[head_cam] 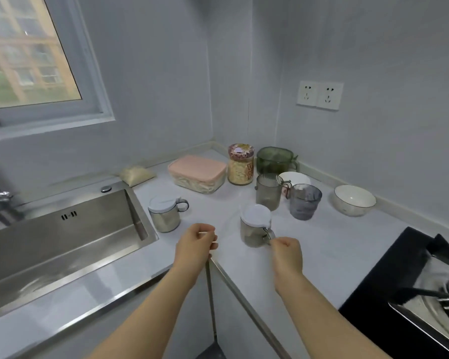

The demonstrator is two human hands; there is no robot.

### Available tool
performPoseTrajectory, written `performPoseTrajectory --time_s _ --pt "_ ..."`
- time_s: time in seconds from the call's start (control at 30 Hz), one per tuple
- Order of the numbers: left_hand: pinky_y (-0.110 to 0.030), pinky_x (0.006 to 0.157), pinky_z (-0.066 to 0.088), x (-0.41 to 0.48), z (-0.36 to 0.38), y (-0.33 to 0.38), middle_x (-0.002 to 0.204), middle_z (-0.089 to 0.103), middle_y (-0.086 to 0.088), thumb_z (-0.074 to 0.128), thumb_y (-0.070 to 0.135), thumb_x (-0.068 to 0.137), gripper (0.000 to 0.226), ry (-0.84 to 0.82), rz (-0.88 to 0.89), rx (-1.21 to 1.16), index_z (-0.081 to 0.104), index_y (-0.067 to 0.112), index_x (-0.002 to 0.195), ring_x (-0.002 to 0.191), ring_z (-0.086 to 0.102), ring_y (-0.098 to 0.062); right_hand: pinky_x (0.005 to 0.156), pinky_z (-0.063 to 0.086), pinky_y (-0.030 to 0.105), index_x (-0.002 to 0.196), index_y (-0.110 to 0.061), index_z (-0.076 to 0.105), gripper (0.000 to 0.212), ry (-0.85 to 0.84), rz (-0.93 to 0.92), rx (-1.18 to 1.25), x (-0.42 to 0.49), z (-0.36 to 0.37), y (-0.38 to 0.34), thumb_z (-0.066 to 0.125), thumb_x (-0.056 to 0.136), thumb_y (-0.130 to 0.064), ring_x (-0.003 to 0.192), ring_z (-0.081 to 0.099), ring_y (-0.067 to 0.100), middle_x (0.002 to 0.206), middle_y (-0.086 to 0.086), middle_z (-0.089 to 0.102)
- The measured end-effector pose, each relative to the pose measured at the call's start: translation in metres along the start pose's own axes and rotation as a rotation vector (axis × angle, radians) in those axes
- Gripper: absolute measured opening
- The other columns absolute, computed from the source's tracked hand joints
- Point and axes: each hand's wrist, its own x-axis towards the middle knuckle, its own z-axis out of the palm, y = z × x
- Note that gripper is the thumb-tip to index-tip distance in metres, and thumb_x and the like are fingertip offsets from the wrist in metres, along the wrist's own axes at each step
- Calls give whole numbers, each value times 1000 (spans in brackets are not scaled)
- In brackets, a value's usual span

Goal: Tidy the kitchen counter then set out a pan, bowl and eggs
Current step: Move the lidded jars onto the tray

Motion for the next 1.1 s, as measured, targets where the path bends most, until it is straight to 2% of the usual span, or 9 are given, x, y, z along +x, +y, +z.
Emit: performPoseTrajectory --time_s 0.07,0.13,0.3,0.43,0.53,0.63,0.8,0.93,1.1 --pt "-29 68 46 27 1 -1 83 62 -1 45 11 91 17 22 -6 19 58 20 86 74 60 -13 84 43 36 131 -12 44 41 22 49 -60 25 11 1 52 91 -19 105 52 30 122 13 51" --pt "-33 72 48 46 2 -5 83 61 0 46 10 91 17 40 -1 67 60 19 89 76 59 -14 95 40 40 142 -13 31 55 -3 75 -53 40 21 1 51 92 -23 121 46 33 140 13 43" --pt "-14 62 38 86 -6 -11 85 58 12 45 13 93 17 81 132 334 58 24 94 80 52 -10 74 40 31 126 -9 45 34 -96 85 -32 62 52 -1 48 94 -21 89 47 22 109 7 50" --pt "-20 61 39 111 -26 -8 92 61 6 43 14 94 20 111 202 407 61 25 94 82 54 -12 59 34 24 82 -12 49 13 -130 99 -88 69 74 -1 48 94 -19 62 38 15 72 3 45" --pt "-28 73 42 131 -44 -6 99 64 0 46 9 91 23 204 301 476 67 17 98 94 59 -21 69 36 30 75 -12 47 15 -139 124 -98 74 90 -5 53 88 -15 69 41 19 75 7 47" --pt "-30 91 35 151 -60 -8 113 63 -6 57 6 85 20 333 416 598 68 9 101 114 49 -26 70 33 30 72 -13 44 20 -124 140 -75 79 102 -5 53 89 -14 67 39 18 74 6 45" --pt "-41 110 23 181 -82 -10 150 28 3 59 39 85 43 250 211 866 51 33 128 141 17 -24 58 33 25 75 -14 50 13 -125 245 10 83 119 -7 56 86 -12 63 41 16 72 3 50" --pt "-39 110 24 196 -87 -14 151 19 -5 63 41 82 61 94 111 851 38 33 136 139 16 -29 63 39 28 78 -13 51 10 -96 270 12 89 122 -11 56 87 -13 67 45 17 76 4 51" --pt "-35 95 37 197 -83 -14 131 32 -7 64 36 82 52 172 120 798 45 24 128 125 28 -29 65 41 30 82 -10 52 6 -75 261 -29 95 120 -15 56 86 -13 70 48 19 82 6 52"
